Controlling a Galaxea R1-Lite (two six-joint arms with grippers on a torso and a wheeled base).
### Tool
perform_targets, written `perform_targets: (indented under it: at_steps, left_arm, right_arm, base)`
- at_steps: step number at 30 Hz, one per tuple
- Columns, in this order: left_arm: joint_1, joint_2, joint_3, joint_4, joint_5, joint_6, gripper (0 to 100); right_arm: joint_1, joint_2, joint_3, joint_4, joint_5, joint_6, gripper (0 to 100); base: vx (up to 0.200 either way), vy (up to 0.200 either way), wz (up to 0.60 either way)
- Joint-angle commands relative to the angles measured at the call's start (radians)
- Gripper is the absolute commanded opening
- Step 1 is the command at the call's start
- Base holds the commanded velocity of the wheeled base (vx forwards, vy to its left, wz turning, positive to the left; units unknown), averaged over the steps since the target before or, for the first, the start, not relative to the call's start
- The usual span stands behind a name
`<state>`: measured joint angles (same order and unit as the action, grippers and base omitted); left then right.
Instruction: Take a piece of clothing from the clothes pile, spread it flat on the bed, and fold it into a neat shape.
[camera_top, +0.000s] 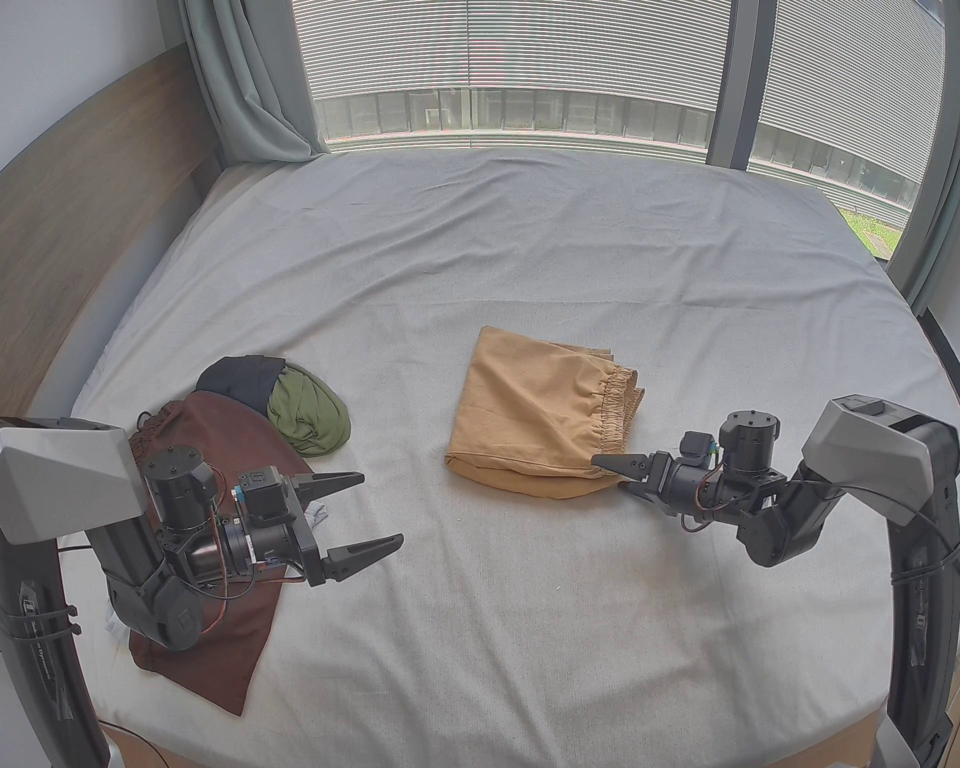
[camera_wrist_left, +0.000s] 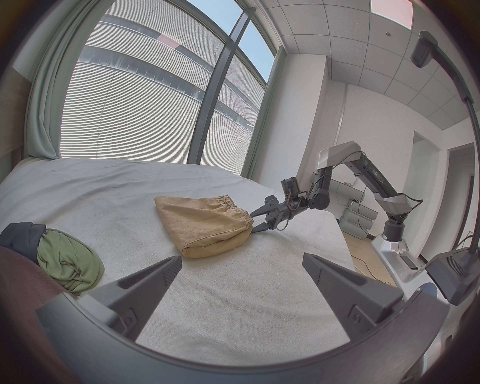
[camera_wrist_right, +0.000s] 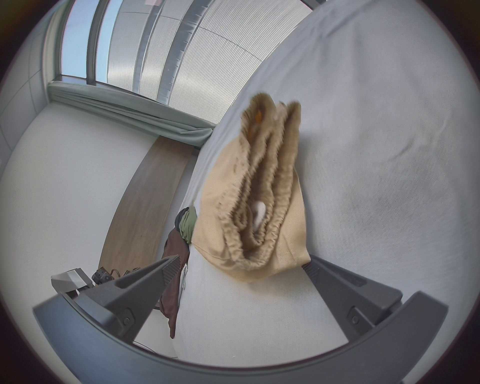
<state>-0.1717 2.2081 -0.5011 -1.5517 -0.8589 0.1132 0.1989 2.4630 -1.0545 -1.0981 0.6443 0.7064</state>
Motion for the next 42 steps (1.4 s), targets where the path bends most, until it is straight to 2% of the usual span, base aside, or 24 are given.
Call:
perform_targets:
  at_steps: [1, 7, 13, 15, 19, 25, 29, 35, 42]
  left_arm:
    - [0.001, -0.001, -0.002, -0.001, 0.000, -0.001, 100]
    - [0.001, 0.002, -0.004, -0.001, 0.000, -0.001, 100]
    - [0.001, 0.001, -0.008, -0.001, 0.000, -0.001, 100]
    - [0.003, 0.002, -0.008, -0.001, 0.000, -0.001, 100]
    - [0.003, 0.001, -0.008, -0.001, 0.000, -0.001, 100]
    - [0.003, -0.001, -0.007, -0.001, 0.000, -0.001, 100]
    - [0.003, 0.002, -0.008, -0.001, 0.000, -0.001, 100]
    - [0.001, 0.004, -0.005, -0.001, 0.000, -0.001, 100]
    - [0.000, 0.019, -0.008, -0.001, 0.000, -0.001, 100]
  right_arm:
    - [-0.042, -0.160, 0.102, -0.002, -0.002, -0.056, 100]
    - [-0.073, -0.282, 0.108, 0.034, 0.000, -0.058, 100]
    - [-0.036, -0.323, 0.090, 0.044, 0.002, -0.053, 100]
    - [0.005, -0.309, 0.045, 0.046, 0.000, -0.050, 100]
    - [0.030, -0.220, -0.041, 0.047, 0.000, -0.044, 100]
    - [0.030, -0.105, -0.162, 0.087, -0.005, -0.042, 100]
    - [0.033, -0.024, -0.222, 0.090, -0.046, -0.044, 100]
    - [0.036, 0.065, -0.268, 0.090, -0.049, -0.044, 100]
    - [0.028, 0.077, -0.282, 0.080, -0.049, -0.044, 100]
  base:
    - [0.000, 0.000, 0.00]
    - [0.000, 0.000, 0.00]
    - [0.000, 0.000, 0.00]
    - [0.000, 0.000, 0.00]
    - [0.000, 0.000, 0.00]
    - [0.000, 0.000, 0.00]
    - [0.000, 0.000, 0.00]
    - [0.000, 0.000, 0.00]
    - [0.000, 0.000, 0.00]
